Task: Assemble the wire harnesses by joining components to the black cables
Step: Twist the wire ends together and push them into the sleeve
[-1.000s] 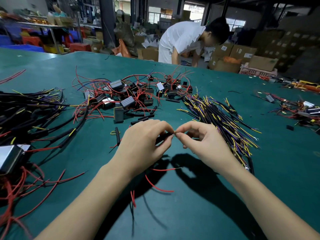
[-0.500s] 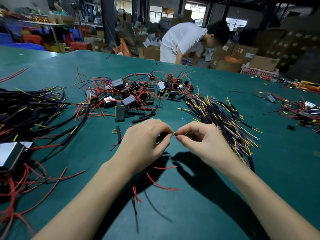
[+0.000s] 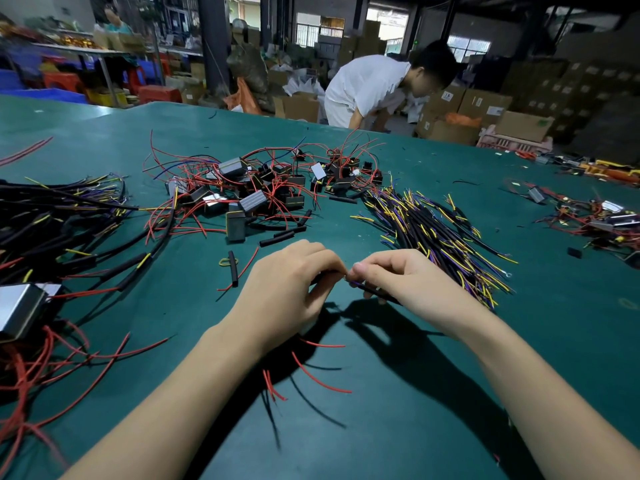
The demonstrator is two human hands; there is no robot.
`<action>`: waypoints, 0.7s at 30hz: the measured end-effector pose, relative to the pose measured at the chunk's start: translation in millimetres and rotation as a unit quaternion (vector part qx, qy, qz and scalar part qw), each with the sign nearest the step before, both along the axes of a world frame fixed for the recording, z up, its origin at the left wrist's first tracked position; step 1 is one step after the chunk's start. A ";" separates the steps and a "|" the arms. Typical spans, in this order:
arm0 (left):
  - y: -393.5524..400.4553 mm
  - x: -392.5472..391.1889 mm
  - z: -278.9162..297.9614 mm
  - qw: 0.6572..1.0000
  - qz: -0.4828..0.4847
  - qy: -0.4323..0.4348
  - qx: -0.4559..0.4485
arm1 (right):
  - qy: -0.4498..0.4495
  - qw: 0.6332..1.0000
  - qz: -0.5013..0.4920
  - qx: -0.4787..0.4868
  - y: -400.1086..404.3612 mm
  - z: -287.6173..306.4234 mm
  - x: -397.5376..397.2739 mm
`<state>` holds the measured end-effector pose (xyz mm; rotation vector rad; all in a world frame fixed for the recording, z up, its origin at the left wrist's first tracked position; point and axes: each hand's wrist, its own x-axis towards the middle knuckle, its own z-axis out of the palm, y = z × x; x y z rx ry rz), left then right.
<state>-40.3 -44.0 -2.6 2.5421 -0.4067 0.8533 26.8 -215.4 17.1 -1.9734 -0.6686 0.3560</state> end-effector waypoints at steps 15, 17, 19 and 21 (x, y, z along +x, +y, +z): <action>-6.7 -0.5 1.3 0.997 0.036 -0.022 0.059 | -0.253 0.960 0.020 -0.116 3.8 -2.1 -1.6; -9.4 -0.8 1.1 0.998 0.054 -0.001 0.016 | -0.406 0.891 0.022 -0.201 8.5 -5.4 -4.3; -11.5 0.2 1.5 0.995 0.083 0.022 -0.049 | -0.518 0.814 0.007 -0.264 14.0 -7.5 -8.8; -11.7 2.0 2.2 0.986 0.121 0.050 -0.098 | -0.568 0.777 -0.021 -0.271 19.3 -9.0 -12.7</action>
